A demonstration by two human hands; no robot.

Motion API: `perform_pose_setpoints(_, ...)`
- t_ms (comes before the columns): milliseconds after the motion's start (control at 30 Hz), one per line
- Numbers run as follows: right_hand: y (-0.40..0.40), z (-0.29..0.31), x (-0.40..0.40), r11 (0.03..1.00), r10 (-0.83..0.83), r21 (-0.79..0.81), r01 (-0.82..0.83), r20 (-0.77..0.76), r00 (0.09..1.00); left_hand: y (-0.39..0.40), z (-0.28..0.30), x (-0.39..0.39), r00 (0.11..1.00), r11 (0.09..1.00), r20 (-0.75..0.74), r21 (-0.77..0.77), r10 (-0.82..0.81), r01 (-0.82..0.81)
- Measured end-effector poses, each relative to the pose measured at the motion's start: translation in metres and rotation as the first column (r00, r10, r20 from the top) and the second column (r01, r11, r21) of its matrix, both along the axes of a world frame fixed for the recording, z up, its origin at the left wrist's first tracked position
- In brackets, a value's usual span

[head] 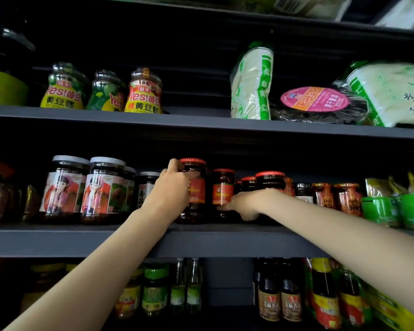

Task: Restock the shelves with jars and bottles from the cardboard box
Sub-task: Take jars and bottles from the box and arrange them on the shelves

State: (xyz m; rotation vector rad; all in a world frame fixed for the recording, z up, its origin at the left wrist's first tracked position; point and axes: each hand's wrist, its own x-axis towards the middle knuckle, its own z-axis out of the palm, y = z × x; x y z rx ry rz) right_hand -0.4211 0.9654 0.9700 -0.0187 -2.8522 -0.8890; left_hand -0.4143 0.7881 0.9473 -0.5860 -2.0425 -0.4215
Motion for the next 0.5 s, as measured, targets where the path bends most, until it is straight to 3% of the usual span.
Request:
perform_pose_setpoints(333, -0.014, -0.001, -0.014, 0.967, -0.223, 0.142, 0.213, 0.06, 0.973, -0.001, -0.002, -0.001, 1.0, 1.0, 0.011, -0.023, -0.005, 0.006)
perform_pose_setpoints(433, -0.015, -0.002, -0.004, 0.977, -0.197, 0.083, 0.195, 0.018, 0.98, -0.001, -0.002, -0.001, 1.0, 1.0, 0.011, -0.017, -0.007, 0.007)
perform_pose_setpoints(500, -0.018, -0.003, 0.002, 0.994, -0.106, 0.004, 0.107, -0.094, 0.99, -0.001, -0.002, -0.001, 1.0, 1.0, 0.015, -0.011, -0.009, 0.009)
